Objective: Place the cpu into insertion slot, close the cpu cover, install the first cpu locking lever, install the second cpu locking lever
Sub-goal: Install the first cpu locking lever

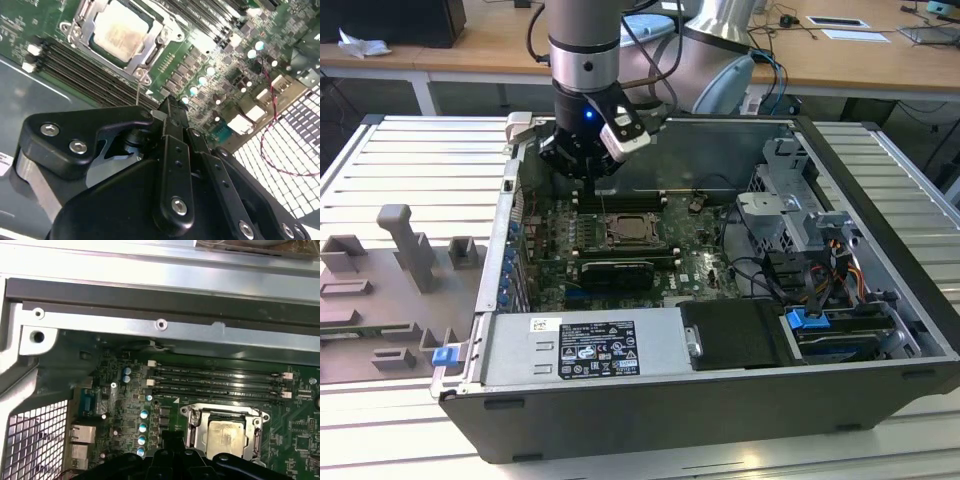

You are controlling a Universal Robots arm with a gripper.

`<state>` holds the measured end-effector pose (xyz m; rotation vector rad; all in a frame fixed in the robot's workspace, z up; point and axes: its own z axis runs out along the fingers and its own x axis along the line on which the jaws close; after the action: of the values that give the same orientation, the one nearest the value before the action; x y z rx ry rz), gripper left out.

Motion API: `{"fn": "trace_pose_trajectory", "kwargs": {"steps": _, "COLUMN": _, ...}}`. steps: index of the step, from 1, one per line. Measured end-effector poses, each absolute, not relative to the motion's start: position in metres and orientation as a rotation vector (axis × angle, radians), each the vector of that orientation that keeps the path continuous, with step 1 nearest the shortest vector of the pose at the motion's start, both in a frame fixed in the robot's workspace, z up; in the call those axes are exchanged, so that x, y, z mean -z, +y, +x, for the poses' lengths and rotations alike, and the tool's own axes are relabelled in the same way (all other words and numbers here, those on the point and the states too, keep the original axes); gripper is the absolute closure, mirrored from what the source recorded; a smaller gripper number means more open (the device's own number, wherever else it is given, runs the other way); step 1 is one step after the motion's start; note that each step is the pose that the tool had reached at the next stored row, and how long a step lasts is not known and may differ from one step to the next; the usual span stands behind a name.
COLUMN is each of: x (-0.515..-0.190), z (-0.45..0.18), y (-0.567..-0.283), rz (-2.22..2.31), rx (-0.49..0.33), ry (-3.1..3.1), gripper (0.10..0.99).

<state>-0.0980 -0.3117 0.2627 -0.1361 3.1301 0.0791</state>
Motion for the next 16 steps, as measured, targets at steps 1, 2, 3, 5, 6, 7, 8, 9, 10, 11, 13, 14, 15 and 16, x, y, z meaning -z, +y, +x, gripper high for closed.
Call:
{"fn": "trace_pose_trajectory", "kwargs": {"steps": 1, "x": -0.263, "z": -0.098, "y": -0.310, "rz": -0.137, "rx": -0.079, "ry": 3.130, "gripper": 0.980}}
{"fn": "trace_pose_trajectory", "kwargs": {"steps": 2, "x": -0.262, "z": -0.098, "y": -0.308, "rz": -0.137, "rx": -0.079, "ry": 3.130, "gripper": 0.980}}
{"fn": "trace_pose_trajectory", "kwargs": {"steps": 3, "x": -0.262, "z": -0.098, "y": -0.304, "rz": -0.137, "rx": -0.079, "ry": 3.130, "gripper": 0.980}}
{"fn": "trace_pose_trajectory", "kwargs": {"steps": 5, "x": -0.262, "z": -0.098, "y": -0.299, "rz": -0.137, "rx": -0.079, "ry": 3.130, "gripper": 0.980}}
{"fn": "trace_pose_trajectory", "kwargs": {"steps": 6, "x": -0.262, "z": -0.098, "y": -0.298, "rz": -0.137, "rx": -0.079, "ry": 3.130, "gripper": 0.980}}
{"fn": "trace_pose_trajectory", "kwargs": {"steps": 7, "x": -0.262, "z": -0.098, "y": -0.296, "rz": -0.137, "rx": -0.079, "ry": 3.130, "gripper": 0.980}}
{"fn": "trace_pose_trajectory", "kwargs": {"steps": 8, "x": -0.262, "z": -0.098, "y": -0.296, "rz": -0.137, "rx": -0.079, "ry": 3.130, "gripper": 0.980}}
{"fn": "trace_pose_trajectory", "kwargs": {"steps": 9, "x": -0.262, "z": -0.098, "y": -0.296, "rz": -0.137, "rx": -0.079, "ry": 3.130, "gripper": 0.980}}
{"fn": "trace_pose_trajectory", "kwargs": {"steps": 10, "x": -0.262, "z": -0.097, "y": -0.295, "rz": -0.137, "rx": -0.079, "ry": 3.130, "gripper": 0.980}}
{"fn": "trace_pose_trajectory", "kwargs": {"steps": 11, "x": -0.262, "z": -0.097, "y": -0.295, "rz": -0.137, "rx": -0.079, "ry": 3.130, "gripper": 0.980}}
{"fn": "trace_pose_trajectory", "kwargs": {"steps": 13, "x": -0.262, "z": -0.095, "y": -0.294, "rz": -0.137, "rx": -0.079, "ry": 3.130, "gripper": 0.980}}
{"fn": "trace_pose_trajectory", "kwargs": {"steps": 14, "x": -0.262, "z": -0.093, "y": -0.293, "rz": -0.137, "rx": -0.079, "ry": 3.130, "gripper": 0.980}}
{"fn": "trace_pose_trajectory", "kwargs": {"steps": 15, "x": -0.261, "z": -0.092, "y": -0.292, "rz": -0.137, "rx": -0.079, "ry": 3.130, "gripper": 0.980}}
{"fn": "trace_pose_trajectory", "kwargs": {"steps": 16, "x": -0.261, "z": -0.091, "y": -0.291, "rz": -0.137, "rx": -0.079, "ry": 3.130, "gripper": 0.980}}
